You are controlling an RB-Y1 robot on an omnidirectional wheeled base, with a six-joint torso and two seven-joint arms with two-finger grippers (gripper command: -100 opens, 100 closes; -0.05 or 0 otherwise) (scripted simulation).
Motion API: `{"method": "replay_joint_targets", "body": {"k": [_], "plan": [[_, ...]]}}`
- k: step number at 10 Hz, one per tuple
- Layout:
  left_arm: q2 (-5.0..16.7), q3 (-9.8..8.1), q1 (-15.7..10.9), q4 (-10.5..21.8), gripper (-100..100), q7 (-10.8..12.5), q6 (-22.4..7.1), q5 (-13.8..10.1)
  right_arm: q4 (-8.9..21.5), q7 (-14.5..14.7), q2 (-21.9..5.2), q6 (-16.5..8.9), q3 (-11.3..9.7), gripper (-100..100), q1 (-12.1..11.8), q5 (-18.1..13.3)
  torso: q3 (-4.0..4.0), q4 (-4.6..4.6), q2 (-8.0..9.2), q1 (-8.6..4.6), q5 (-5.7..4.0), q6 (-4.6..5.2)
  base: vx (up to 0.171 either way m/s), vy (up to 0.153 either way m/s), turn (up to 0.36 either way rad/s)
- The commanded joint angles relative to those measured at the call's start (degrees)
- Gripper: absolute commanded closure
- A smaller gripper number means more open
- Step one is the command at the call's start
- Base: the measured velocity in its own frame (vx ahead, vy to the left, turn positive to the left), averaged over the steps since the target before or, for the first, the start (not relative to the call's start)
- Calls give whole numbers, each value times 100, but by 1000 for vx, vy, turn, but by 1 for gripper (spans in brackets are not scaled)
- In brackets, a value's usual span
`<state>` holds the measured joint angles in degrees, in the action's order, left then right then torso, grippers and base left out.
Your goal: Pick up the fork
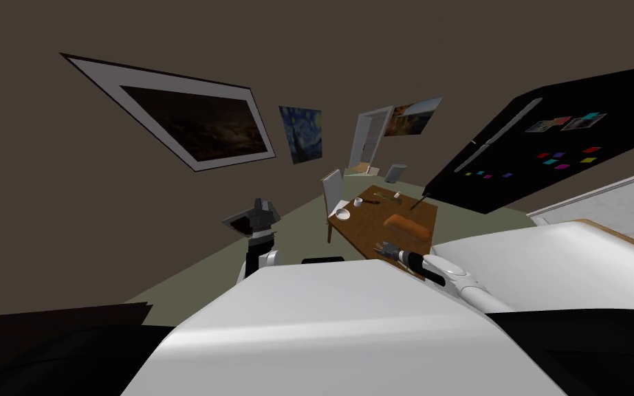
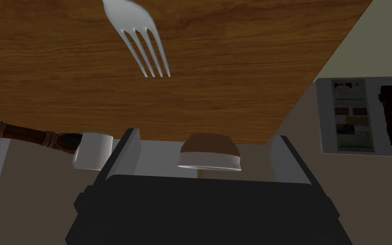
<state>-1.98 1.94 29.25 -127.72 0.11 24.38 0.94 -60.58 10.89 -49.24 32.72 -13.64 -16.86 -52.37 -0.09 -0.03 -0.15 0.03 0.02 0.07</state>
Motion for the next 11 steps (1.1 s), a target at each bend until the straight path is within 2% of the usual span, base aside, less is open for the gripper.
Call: {"method": "replay_joint_targets", "body": {"k": [1, 2, 3, 4, 5, 6, 9, 11], "plan": [[0, 0, 0, 0, 0, 0, 0, 0, 286, 7, -25, 104, 21, -100, 70, -124, 0, 0, 0, 0, 0, 0, 19, -15, 100], [0, -1, 1, 0, 0, 0, 0, 0, 316, 7, -25, 104, 21, -100, 70, -124, 0, 0, 1, -1, -1, 4, 11, -6, -13], [0, -1, 1, 0, 0, 0, 0, 0, 512, 10, -52, 207, 66, -100, 96, -306, 2, 0, 4, 3, -1, 5, 13, 0, 160], [0, 0, 0, 0, 0, 0, 0, 0, 590, 10, -52, 207, 66, -100, 96, -306, 2, 1, 3, 5, 0, 0, 11, -5, 104], [0, 0, 1, 0, 0, 0, 0, 0, 814, 11, -66, 311, 114, -100, 118, -479, 2, 0, 4, 4, 0, 4, 13, -6, 166], [0, 0, 0, 0, 0, 0, 0, 0, 759, 11, -66, 311, 114, -100, 118, -479, 2, 1, 4, 3, 1, 2, 13, -13, 58], [0, 0, 0, 0, 0, 0, 0, 0, 1096, 9, -70, 416, 162, -100, 137, -640, 3, 1, 5, 4, 0, 3, 9, -4, 57], [0, 0, 0, 0, 0, 0, 0, 0, 1535, 1, -50, 616, 256, -100, 165, -924, 1, 0, 2, 2, -1, 2, 17, -11, 163]]}}
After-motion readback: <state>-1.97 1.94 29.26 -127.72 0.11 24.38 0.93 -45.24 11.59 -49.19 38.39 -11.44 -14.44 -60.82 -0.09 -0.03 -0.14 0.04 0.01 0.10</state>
